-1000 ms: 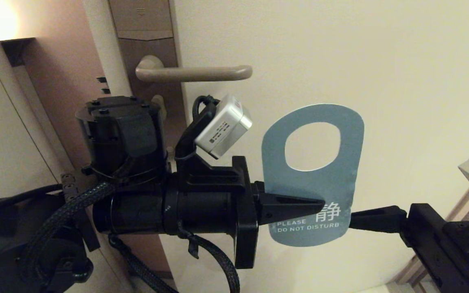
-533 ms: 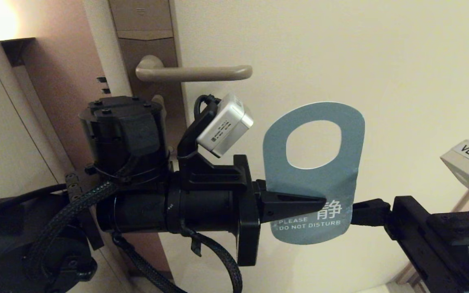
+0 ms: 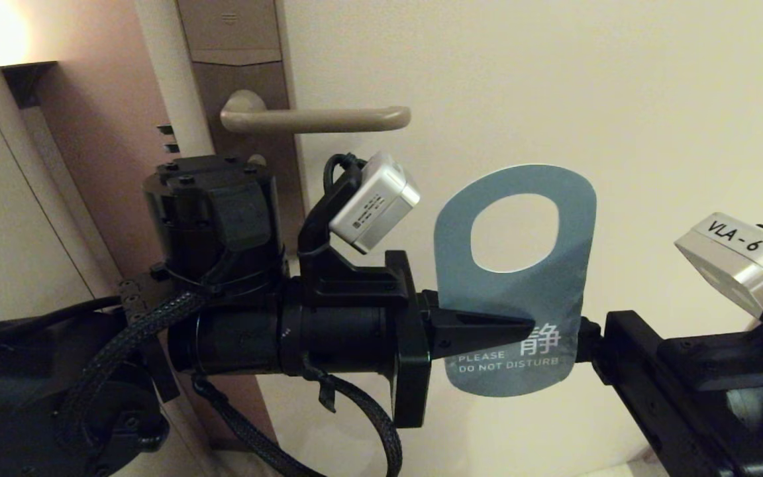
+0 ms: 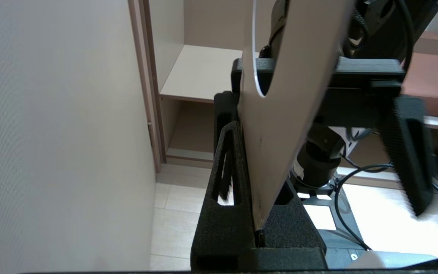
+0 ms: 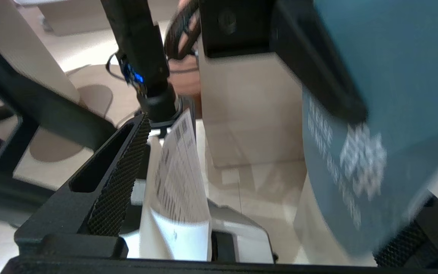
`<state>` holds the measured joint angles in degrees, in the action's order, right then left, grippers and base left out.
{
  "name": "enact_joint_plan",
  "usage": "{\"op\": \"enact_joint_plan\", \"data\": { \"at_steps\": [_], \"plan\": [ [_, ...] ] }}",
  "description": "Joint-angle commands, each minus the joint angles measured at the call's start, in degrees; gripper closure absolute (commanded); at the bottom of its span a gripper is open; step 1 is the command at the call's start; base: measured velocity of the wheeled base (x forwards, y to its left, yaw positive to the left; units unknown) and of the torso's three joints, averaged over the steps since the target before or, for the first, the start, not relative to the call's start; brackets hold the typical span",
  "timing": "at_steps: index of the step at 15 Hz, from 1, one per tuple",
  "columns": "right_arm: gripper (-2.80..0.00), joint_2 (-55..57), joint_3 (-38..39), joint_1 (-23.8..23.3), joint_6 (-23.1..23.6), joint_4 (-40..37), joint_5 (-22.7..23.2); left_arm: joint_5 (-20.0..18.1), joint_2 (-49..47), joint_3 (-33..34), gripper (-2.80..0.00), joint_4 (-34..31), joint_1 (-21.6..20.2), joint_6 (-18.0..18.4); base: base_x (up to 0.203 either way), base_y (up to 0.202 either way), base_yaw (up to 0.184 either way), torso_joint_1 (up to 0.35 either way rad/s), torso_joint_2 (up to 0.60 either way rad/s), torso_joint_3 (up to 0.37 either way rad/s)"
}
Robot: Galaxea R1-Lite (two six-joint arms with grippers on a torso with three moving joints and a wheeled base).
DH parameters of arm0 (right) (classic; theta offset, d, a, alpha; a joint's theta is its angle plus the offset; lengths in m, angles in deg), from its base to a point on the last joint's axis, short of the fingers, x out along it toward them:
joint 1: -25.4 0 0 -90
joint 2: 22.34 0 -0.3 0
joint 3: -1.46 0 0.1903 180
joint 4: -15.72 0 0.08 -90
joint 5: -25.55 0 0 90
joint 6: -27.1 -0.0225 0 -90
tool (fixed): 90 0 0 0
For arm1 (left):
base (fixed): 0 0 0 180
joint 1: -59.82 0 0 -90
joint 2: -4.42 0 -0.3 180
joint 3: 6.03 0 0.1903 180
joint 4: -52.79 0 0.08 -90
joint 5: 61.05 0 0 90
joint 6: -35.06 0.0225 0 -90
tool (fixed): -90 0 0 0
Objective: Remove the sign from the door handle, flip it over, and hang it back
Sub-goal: Hand it to the other hand
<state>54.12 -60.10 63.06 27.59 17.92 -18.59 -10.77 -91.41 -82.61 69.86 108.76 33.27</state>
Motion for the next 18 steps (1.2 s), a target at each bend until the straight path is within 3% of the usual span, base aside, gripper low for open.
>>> {"op": "enact_joint_plan", "data": {
  "at_steps": [1, 18],
  "plan": [
    [-2.8, 1.2, -0.4, 0.7, -0.3, 1.2, 0.2, -0.2, -0.3, -0.5, 0.0, 0.2, 0.0, -0.1, 0.0, 0.0, 0.0, 0.0, 0.0, 0.0],
    [-2.8, 2.6, -1.1, 2.5, -1.0, 1.6, 0.2, -0.2, 0.5, 0.2, 0.0, 1.4, 2.2, -2.0, 0.0, 0.0, 0.0, 0.0, 0.0, 0.0]
  ]
}}
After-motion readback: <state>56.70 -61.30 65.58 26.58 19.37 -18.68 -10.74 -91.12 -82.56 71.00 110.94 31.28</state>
